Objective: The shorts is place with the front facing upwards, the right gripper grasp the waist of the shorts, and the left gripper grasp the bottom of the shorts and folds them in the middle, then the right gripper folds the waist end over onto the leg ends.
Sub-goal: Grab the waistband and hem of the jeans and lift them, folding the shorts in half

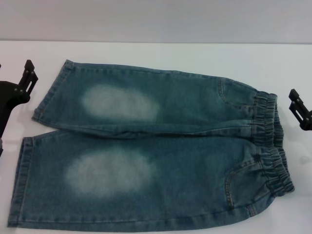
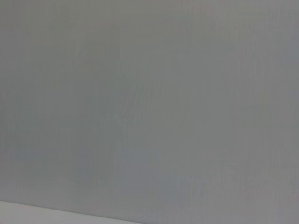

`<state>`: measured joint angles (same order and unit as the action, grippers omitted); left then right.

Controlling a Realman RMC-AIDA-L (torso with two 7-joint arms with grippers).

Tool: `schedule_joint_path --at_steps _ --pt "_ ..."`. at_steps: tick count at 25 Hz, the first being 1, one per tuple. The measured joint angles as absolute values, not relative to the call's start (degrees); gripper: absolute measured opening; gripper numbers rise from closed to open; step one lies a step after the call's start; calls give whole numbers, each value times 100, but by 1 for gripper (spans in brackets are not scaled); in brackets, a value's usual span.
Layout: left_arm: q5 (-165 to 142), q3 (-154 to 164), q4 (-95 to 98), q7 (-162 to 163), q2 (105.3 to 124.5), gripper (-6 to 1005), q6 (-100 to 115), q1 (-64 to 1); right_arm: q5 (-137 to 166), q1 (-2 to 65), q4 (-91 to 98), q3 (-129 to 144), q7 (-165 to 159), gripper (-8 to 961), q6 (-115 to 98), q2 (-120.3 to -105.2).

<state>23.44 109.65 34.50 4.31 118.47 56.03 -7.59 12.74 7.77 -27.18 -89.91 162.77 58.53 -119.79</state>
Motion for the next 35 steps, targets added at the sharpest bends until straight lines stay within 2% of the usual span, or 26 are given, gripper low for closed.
schedule_joint_path --at_steps 9,16,17,22,24,25,28,33,35 --pt "2341 11003 3436 431 11847 776 5608 -756 1278 742 -2822 -8846 15861 581 5923 -11965" --pt "2270 11137 3825 571 11775 777 5115 -723 2251 529 -4103 -8671 14129 582 4695 -11839" --pt "1892 11106 4789 554 11723 777 3722 -642 2685 426 -4548 -8676 13698 582 4229 -11836" --pt "1294 10727 6842 356 11763 776 654 -532 5257 1 -6714 -8437 11401 582 1902 -11864" --pt "1259 10673 7106 346 11767 776 233 -542 6133 -26 -7146 -8315 10312 581 1438 -11816" --pt "1227 10564 7803 299 11761 776 -1001 -590 6562 -29 -7272 -8304 9717 580 1315 -11792" --pt "1228 10459 8390 187 11770 776 -1955 -634 7378 -1 -7426 -8402 8261 578 1279 -11718" --pt "1230 10430 8859 142 11776 775 -2612 -656 9755 472 -7408 -8577 4816 577 1839 -11329" --pt "1232 10396 8940 140 11779 775 -2753 -697 11072 706 -7391 -8716 3529 578 2156 -11317"
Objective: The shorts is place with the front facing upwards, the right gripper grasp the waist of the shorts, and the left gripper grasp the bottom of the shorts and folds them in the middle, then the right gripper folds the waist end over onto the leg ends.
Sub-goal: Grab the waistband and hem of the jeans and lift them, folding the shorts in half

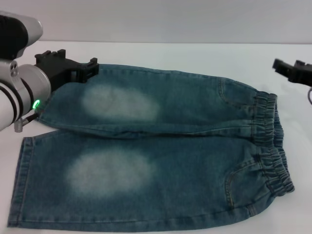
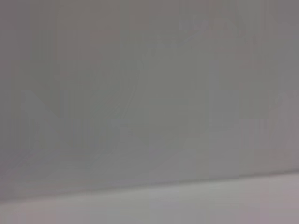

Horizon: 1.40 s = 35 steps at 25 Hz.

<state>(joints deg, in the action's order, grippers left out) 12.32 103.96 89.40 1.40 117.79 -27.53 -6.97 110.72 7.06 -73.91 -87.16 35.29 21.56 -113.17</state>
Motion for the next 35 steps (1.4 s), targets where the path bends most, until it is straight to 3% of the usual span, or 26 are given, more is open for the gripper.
schedule_joint_path --at_steps 6,16,19,35 --pt "1286 10346 9076 176 11789 775 -3174 -783 15310 1106 -7649 -9336 687 577 2920 -11926" --pt "1263 10265 9666 193 11795 775 -4323 -851 16494 1502 -9090 -9136 -281 577 5573 -11849" --pt "1241 10209 10243 157 11795 774 -5539 -885 16433 1489 -9523 -9112 -152 578 6198 -11866" --pt "24 10131 10389 706 11805 774 -8934 -1168 14844 589 -9885 -10002 576 577 7101 -11865"
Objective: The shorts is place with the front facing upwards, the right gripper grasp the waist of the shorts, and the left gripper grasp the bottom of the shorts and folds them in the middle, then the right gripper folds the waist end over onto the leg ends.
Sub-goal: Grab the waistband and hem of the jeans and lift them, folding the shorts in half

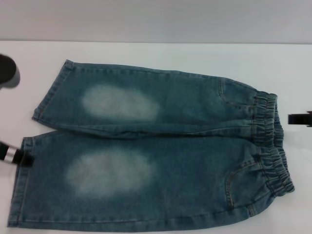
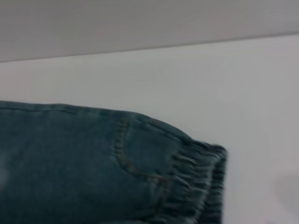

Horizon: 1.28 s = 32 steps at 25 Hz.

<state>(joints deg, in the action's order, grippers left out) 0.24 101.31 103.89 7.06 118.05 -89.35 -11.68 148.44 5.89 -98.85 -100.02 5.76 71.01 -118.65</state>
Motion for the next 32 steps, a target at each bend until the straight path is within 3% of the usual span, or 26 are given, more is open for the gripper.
schedule_joint_path --at_steps 32 --pt "349 11066 10045 1728 11839 772 -10239 -1309 14799 360 -9704 -10037 950 576 6965 -11874"
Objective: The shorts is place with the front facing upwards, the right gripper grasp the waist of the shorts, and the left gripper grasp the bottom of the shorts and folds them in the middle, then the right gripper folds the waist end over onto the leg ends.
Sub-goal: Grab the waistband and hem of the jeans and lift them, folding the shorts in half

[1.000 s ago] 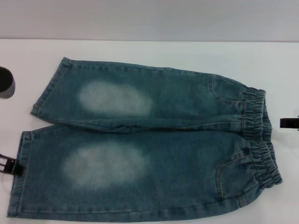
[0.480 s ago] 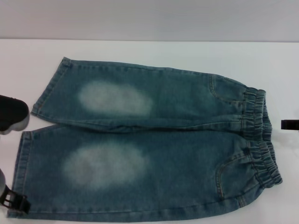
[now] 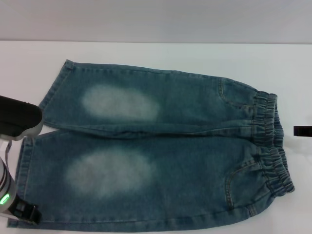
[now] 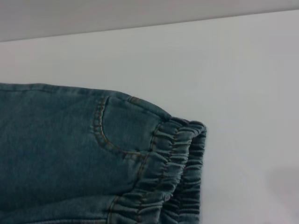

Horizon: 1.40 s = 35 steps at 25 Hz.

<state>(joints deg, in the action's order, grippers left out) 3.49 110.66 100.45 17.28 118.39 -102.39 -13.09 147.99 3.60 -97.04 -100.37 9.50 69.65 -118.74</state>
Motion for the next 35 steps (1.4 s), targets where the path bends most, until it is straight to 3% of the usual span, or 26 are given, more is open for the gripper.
schedule_joint_path --at_steps 35 --pt "493 11212 9782 1859 11830 770 -10229 -1422 14787 406 -9756 -10048 1046 577 7096 -11865"
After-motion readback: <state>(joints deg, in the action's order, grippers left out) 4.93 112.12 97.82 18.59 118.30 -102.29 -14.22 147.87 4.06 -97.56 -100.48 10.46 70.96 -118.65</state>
